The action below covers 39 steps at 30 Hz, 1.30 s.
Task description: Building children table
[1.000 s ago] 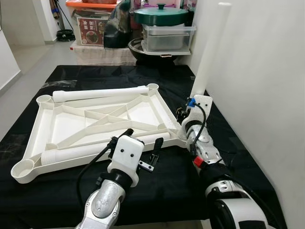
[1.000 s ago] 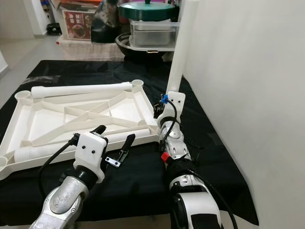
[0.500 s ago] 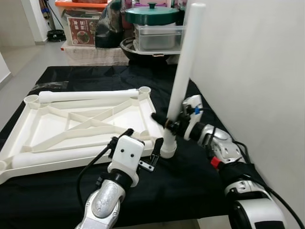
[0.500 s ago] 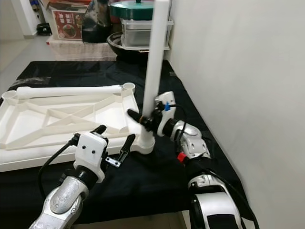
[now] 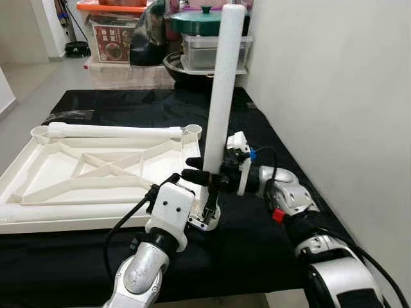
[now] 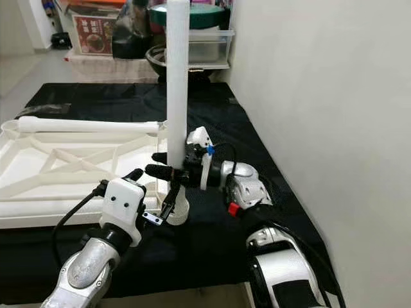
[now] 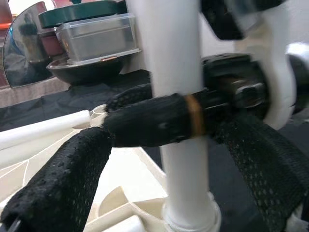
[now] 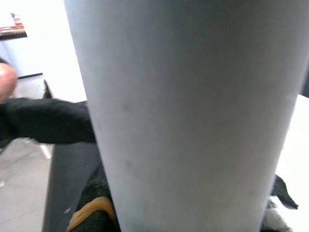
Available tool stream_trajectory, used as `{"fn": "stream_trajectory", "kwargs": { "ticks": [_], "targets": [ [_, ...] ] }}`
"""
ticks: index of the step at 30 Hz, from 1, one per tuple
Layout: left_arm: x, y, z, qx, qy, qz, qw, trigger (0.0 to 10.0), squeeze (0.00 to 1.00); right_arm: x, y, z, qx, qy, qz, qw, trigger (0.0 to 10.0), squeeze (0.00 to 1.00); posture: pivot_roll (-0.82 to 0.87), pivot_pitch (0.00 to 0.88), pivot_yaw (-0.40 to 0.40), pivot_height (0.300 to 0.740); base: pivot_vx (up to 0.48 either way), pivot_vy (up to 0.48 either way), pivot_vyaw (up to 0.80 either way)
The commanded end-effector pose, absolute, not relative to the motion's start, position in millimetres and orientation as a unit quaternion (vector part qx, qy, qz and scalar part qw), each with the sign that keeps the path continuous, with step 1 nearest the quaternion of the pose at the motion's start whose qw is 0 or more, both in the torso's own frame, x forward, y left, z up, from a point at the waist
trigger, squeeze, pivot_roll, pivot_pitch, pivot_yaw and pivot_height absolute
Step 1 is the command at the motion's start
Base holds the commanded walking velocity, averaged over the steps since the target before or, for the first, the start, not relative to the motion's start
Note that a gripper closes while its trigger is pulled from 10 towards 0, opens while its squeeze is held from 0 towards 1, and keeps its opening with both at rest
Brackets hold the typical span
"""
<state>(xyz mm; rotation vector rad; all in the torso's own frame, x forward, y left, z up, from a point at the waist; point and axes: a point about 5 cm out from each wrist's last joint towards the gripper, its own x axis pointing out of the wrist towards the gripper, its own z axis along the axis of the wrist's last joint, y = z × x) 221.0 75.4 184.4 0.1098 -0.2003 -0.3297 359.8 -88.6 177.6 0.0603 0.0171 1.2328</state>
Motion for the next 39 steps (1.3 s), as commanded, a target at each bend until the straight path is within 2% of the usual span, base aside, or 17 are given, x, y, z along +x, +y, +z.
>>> {"fn": "stream_trajectory", "kwargs": {
  "ticks": [1, 6, 9, 13, 19, 20, 21, 22, 24, 25, 29, 30, 31, 34, 36, 38, 39],
  "targets": [
    [220, 74, 183, 0.055, -0.097, -0.164, 0.98, 10.0, 0.0, 368, -92, 182, 0.044, 0.002, 0.532, 0.845, 0.0, 0.0, 0.13, 0.0, -0.075, 0.74, 0.0, 0.0, 0.0],
    [220, 73, 182, 0.055, -0.096, -0.165, 0.98, 10.0, 0.0, 386, -104, 173, -0.002, 0.023, 0.339, 0.94, 0.0, 0.0, 0.12, 0.0, -0.076, 0.74, 0.0, 0.0, 0.0],
    [221, 74, 183, 0.055, -0.097, -0.166, 0.98, 10.0, 0.0, 395, -126, 161, -0.002, 0.068, 0.15, 0.986, 0.0, 0.0, 0.12, 0.0, -0.075, 0.74, 0.0, 0.0, 0.0],
    [221, 73, 183, 0.056, -0.097, -0.166, 0.98, 10.0, 0.0, 390, -158, 152, 0.024, 0.082, -0.074, 0.994, 0.0, 0.0, 0.12, 0.0, -0.077, 0.74, 0.0, 0.0, 0.0],
    [221, 74, 183, 0.056, -0.098, -0.166, 0.98, 10.0, 0.0, 380, -159, 151, 0.046, 0.069, -0.177, 0.981, 0.0, 0.0, 0.12, 0.0, -0.073, 0.74, 0.0, 0.0, 0.0],
    [221, 73, 183, 0.056, -0.098, -0.167, 0.98, 10.0, 0.0, 382, -147, 156, 0.067, 0.058, -0.165, 0.982, 4.3, 0.0, 0.12, 0.0, -0.078, 0.74, 0.0, 0.0, 0.0],
    [222, 73, 183, 0.056, -0.098, -0.167, 0.98, 10.0, 0.0, 383, -144, 158, 0.077, 0.055, -0.16, 0.983, 4.3, 0.0, 0.12, 0.0, -0.078, 0.74, 0.0, 0.0, 0.0],
    [222, 73, 183, 0.056, -0.098, -0.167, 0.98, 10.0, 0.0, 386, -137, 164, 0.082, 0.034, -0.131, 0.987, 10.0, 0.0, 0.12, 0.0, -0.074, 0.74, 0.0, 0.0, 0.0],
    [222, 74, 183, 0.056, -0.098, -0.166, 0.98, 10.0, 0.0, 388, -130, 170, 0.082, 0.01, -0.098, 0.992, 10.0, 0.0, 0.12, 0.0, -0.074, 0.74, 0.0, 0.0, 0.0],
    [222, 74, 183, 0.056, -0.098, -0.166, 0.98, 10.0, 0.0, 388, -125, 175, 0.084, -0.009, -0.075, 0.994, 10.0, 1.0, 0.12, 0.0, -0.079, 0.74, 0.0, 0.0, 0.0],
    [222, 74, 183, 0.056, -0.098, -0.166, 0.98, 10.0, 0.0, 390, -118, 180, 0.103, -0.027, -0.023, 0.994, 10.0, 0.96, 0.12, 0.0, -0.076, 0.74, 0.0, 0.0, 0.0],
    [222, 74, 183, 0.055, -0.098, -0.166, 0.98, 10.0, 0.0, 390, -115, 180, 0.116, -0.031, 0.013, 0.993, 10.0, 0.0, 0.12, 0.0, -0.075, 0.74, 0.0, 0.0, 0.0],
    [222, 73, 183, 0.055, -0.098, -0.167, 0.98, 10.0, 0.0, 390, -113, 182, 0.129, -0.039, 0.084, 0.987, 10.0, 0.0, 0.12, 0.0, -0.074, 0.74, 0.0, 0.0, 0.0],
    [222, 73, 183, 0.055, -0.098, -0.167, 0.979, 10.0, 0.0, 389, -111, 183, 0.144, -0.039, 0.121, 0.981, 10.0, 0.0, 0.12, 0.0, -0.076, 0.74, 0.0, 0.0, 0.0],
    [223, 73, 183, 0.055, -0.099, -0.167, 0.979, 10.0, 0.0, 386, -109, 183, 0.158, -0.031, 0.234, 0.959, 10.0, 0.0, 0.12, 0.0, -0.076, 0.74, 0.0, 0.0, 0.0],
    [223, 73, 183, 0.055, -0.099, -0.167, 0.979, 10.0, 0.0, 386, -109, 183, 0.158, -0.031, 0.234, 0.959, 10.0, 0.0, 0.12, 0.0, -0.076, 0.74, 0.0, 0.0, 0.0],
    [223, 73, 183, 0.056, -0.099, -0.167, 0.979, 10.0, 0.0, 382, -109, 183, 0.16, -0.023, 0.3, 0.94, 10.0, 0.0, 0.12, 0.0, -0.079, 0.74, 0.0, 0.0, 0.0]
  ]
}}
